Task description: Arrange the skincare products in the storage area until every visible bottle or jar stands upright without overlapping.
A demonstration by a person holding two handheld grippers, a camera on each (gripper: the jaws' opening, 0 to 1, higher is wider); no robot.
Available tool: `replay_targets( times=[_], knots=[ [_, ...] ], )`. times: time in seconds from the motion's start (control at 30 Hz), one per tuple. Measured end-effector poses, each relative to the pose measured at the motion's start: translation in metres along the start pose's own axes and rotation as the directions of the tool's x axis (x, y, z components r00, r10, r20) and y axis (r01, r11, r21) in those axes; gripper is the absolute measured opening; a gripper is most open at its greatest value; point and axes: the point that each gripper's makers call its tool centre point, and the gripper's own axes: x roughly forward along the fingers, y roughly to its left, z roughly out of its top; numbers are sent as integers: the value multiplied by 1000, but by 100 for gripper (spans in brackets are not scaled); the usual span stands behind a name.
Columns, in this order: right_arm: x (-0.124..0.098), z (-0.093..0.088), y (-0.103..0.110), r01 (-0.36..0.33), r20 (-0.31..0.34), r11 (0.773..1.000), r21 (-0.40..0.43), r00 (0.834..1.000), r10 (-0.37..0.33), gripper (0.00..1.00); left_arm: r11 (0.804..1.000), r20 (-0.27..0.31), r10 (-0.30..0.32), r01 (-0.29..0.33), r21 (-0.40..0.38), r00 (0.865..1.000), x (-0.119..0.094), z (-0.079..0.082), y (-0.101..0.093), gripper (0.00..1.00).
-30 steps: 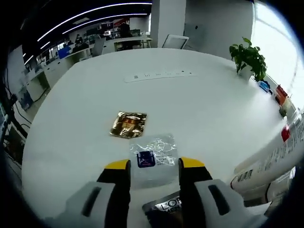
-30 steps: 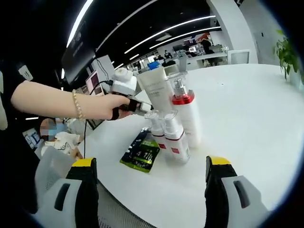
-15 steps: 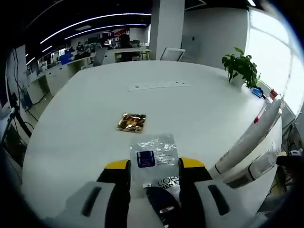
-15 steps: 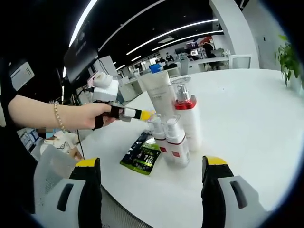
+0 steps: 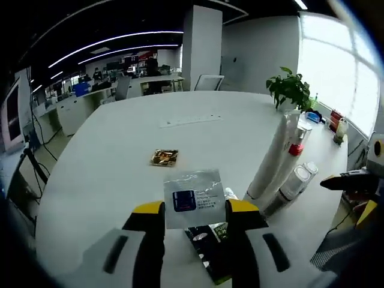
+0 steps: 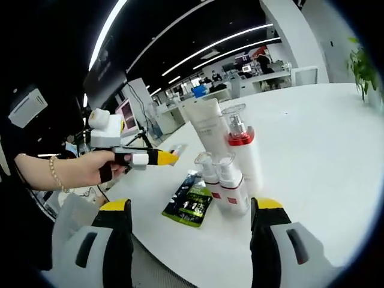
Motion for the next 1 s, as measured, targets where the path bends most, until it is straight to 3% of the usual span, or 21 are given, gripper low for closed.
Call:
replay_targets(
  times=[0.23,0.33,0.6,0.8,1.0],
  knots=[
    [3,13,21,-86,42,995,53,996,84,67,999,54,-18,16,48,998,-26,8,-12,34],
    [8,14,25,-104,30,994,44,994,103,64,998,73,-35,30,58,997,-37,12,-21,34],
    [26,41,45,-215,78,974,78,975,209,57,992,110,-101,91,86,989,-62,20,-49,34],
    [38,54,50,-255,114,958,132,964,241,54,985,105,-117,102,139,988,-75,19,-59,34],
    [42,52,61,-300,118,938,176,952,283,47,974,87,-129,110,197,988,-85,17,-61,34]
  ],
)
